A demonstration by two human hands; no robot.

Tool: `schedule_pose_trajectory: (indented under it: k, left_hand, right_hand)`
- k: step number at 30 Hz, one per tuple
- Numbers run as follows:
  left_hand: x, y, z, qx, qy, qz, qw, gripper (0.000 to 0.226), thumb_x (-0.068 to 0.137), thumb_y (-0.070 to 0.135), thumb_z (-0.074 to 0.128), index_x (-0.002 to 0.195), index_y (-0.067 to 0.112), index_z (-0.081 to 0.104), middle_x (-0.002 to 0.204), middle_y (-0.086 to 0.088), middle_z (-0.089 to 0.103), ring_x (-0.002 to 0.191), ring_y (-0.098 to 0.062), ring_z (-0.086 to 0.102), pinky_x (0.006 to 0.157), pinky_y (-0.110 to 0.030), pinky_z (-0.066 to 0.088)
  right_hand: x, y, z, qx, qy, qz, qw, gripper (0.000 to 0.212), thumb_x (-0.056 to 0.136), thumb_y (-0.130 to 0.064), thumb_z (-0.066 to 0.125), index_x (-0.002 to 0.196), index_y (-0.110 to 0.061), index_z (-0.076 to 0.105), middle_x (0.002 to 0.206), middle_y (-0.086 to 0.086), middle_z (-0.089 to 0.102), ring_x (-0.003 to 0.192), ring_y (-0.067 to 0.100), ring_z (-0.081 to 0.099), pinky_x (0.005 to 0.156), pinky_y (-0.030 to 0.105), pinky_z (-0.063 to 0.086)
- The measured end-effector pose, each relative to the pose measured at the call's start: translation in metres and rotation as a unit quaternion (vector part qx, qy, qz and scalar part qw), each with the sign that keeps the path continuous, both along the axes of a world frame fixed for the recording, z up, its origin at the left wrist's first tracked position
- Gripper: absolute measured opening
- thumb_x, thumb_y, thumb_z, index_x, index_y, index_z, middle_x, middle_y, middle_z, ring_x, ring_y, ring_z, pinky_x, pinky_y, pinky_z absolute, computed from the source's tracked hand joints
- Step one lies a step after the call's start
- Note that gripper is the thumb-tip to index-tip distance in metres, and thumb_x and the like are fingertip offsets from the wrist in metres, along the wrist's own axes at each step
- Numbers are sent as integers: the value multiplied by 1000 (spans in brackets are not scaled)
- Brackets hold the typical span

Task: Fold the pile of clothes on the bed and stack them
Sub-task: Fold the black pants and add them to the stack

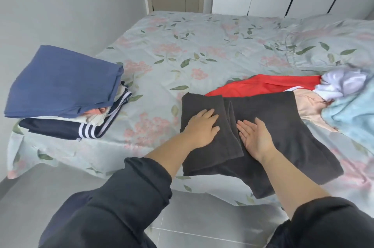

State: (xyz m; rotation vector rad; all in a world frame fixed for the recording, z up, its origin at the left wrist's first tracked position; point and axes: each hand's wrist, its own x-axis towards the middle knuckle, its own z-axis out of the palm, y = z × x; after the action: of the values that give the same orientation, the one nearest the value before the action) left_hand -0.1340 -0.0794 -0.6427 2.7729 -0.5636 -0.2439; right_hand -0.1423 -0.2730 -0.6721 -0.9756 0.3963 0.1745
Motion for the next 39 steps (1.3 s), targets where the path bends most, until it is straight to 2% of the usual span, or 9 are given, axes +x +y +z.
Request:
schedule_pose_trajectory:
  k: [4,8,14,19,21,23,25,30,39]
  left_hand:
    - [-10,4,-47,73,-83,6,994,57,102,42,18,153,24,0,161,2,-8,147,-19,-9,117,-42,-4]
    - [-10,2,-56,70,-113,8,991,57,102,40,17,153,23,-2,161,2,-8,147,-19,-9,117,-42,-6]
    - [-8,14,-51,-63,-93,-1,994,56,102,19,36,153,23,14,161,2,-4,148,-15,-8,117,-33,-7]
    - [-20,27,-49,-210,-116,262,935,76,87,38,62,150,20,23,157,-5,19,143,-24,19,115,-38,19]
    - [-19,30,-41,-316,-31,329,889,75,83,39,68,145,18,32,142,-3,45,129,-24,43,103,-36,40]
    - [-10,37,-35,-406,56,359,839,56,83,34,68,130,12,47,120,0,60,115,-26,57,84,-31,50]
    - [-3,46,-29,-473,175,376,777,48,82,31,71,121,8,54,113,-3,64,103,-27,62,79,-34,53]
    - [0,47,-15,-451,305,308,780,49,84,15,71,128,14,51,111,-2,62,90,-18,61,70,-31,50]
    - [19,78,54,-433,154,320,828,49,77,-4,60,120,19,59,87,6,61,73,-14,58,54,-22,44]
  right_hand:
    - [-4,9,4,-143,-6,54,988,48,98,-35,47,132,-1,45,113,12,64,103,20,62,89,28,47]
    - [-10,17,9,-307,1,139,941,42,88,-43,62,116,-13,62,109,2,70,102,21,65,96,39,49]
    - [-10,26,13,-468,-27,197,861,58,81,-9,70,133,-11,44,123,6,58,111,23,57,98,39,47]
    - [-14,37,7,-589,-51,169,788,78,85,-10,67,148,-11,20,139,11,43,126,27,45,100,31,37]
    - [-23,43,6,-694,-61,140,703,88,87,-17,67,151,-14,8,142,12,35,125,29,41,99,38,38]
    - [-34,45,5,-810,-121,91,566,83,88,-23,65,151,-17,12,146,12,32,122,31,43,94,42,42]
    - [-45,46,-1,-833,-208,65,508,65,91,-22,58,148,-15,28,149,14,34,125,33,44,97,46,41]
    - [-57,45,-20,-781,-103,230,571,53,103,-36,19,152,-19,12,160,1,8,147,18,8,119,38,9]
    - [-28,99,18,-619,-116,243,737,53,104,-29,25,153,-14,10,160,6,10,146,19,15,116,29,14]
